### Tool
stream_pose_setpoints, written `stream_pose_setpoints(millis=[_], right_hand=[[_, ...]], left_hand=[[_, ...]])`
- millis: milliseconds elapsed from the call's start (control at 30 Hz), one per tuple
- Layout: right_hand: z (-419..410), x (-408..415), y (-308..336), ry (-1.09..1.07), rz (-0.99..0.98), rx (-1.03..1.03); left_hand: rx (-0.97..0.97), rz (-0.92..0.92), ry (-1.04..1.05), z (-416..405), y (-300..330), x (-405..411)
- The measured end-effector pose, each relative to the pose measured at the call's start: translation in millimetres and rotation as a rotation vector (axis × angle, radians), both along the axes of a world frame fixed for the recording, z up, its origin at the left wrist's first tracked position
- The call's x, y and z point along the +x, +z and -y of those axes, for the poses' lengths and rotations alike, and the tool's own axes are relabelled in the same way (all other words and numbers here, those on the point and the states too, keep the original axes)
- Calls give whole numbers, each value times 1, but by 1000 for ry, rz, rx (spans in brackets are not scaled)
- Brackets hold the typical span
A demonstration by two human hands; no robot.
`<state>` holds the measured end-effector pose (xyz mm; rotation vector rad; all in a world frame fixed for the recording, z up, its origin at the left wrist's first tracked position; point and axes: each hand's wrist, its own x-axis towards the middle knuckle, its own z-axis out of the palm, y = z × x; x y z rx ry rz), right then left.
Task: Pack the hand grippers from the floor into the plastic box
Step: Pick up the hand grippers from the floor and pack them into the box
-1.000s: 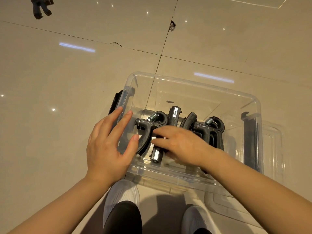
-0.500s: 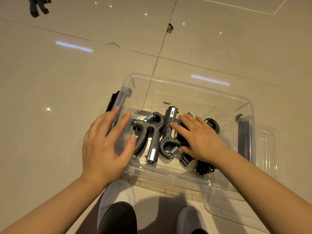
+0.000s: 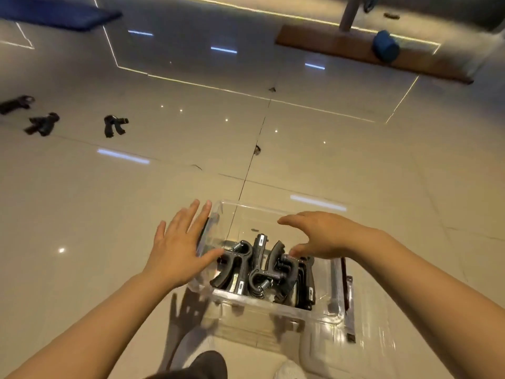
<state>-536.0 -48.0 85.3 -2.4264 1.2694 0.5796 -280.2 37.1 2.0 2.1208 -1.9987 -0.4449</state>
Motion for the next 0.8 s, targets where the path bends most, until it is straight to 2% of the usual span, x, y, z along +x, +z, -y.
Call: stream_pose_setpoints(millis=[100,267,500,700,800], right_hand=[[-32,18,81,-91,155,8],[-114,70,171,-67,505,-55],[-177,115,206,-11,693,-109],[-185,148,197,-96,924,-87],[-182,171,187,-110,956,-36]], left_hand=[[-169,-164,96,-20,107,7],[-436,-164,167,-110,213,19],[-481,-68,302,-206,262,43],[-520,-78,397,-228,279,49],[-531,-78,457,-230,279,62]])
